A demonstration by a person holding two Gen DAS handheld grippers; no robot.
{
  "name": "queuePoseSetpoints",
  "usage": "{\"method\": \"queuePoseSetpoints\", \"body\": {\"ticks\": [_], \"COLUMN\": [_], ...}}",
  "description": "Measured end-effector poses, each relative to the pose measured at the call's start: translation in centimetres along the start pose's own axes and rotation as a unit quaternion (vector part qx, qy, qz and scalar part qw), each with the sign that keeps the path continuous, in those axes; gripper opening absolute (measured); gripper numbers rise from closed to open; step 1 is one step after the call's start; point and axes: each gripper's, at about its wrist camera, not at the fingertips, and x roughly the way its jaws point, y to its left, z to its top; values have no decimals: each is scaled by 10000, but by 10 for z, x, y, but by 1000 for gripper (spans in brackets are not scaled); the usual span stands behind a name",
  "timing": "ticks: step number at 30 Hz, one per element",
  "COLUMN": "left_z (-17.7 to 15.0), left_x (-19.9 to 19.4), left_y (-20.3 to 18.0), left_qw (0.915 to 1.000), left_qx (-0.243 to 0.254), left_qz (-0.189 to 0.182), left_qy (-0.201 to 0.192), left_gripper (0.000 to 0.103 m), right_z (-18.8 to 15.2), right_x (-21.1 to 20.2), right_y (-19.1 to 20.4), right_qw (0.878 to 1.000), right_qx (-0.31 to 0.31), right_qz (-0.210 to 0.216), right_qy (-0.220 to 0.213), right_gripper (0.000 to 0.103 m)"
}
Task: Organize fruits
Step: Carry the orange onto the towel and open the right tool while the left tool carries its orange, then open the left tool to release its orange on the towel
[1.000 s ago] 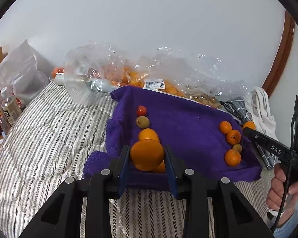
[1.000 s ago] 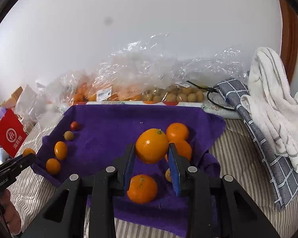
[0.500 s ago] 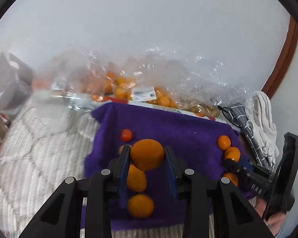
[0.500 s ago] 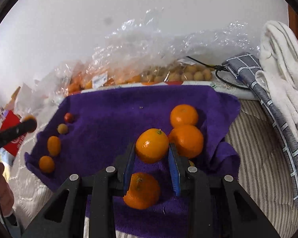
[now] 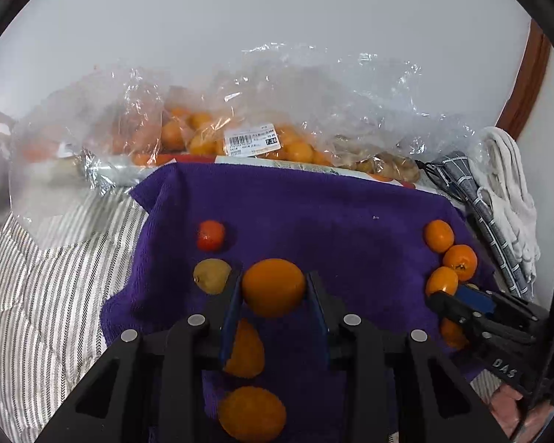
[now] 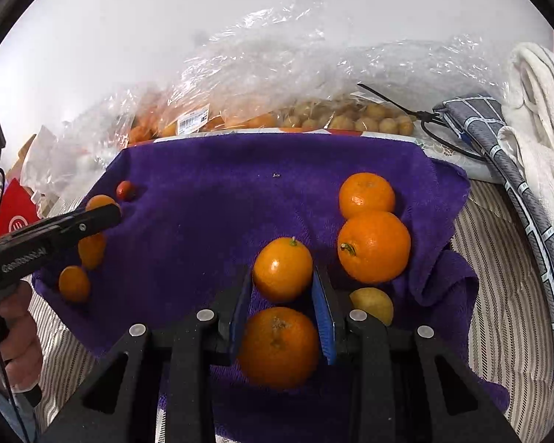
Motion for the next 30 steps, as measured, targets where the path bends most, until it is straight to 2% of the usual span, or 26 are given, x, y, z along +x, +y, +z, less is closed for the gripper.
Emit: {"method": "queuePoseSetpoints", "body": {"ticks": [4, 20, 24, 26, 30], "left_z": [-1, -14, -15, -16, -19], "left_x": [1, 0, -4, -7, -12], "left_y": [-2, -32, -33, -33, -31], "left_qw": [10000, 9939, 9944, 9948, 9949], "left_qx": [81, 913, 875, 835, 779], "left_qz": [-21, 514, 438, 391, 384], "left_qy": [-9, -356, -405, -442, -505], "left_gripper": [32, 32, 33, 41, 42], "right_z": [-1, 1, -1, -1, -4], "right_x": [-4, -33, -39, -41, -44], "right_y": [-4, -24, -22, -20, -16], "right_qw": [9999, 9982, 9980, 9980, 9980], "right_qx": [119, 463, 397, 352, 233], "right_qz": [61, -66, -189, -242, -329], "right_qy": [6, -379, -445, -469, -497], "right_gripper": [33, 36, 36, 37, 39]}}
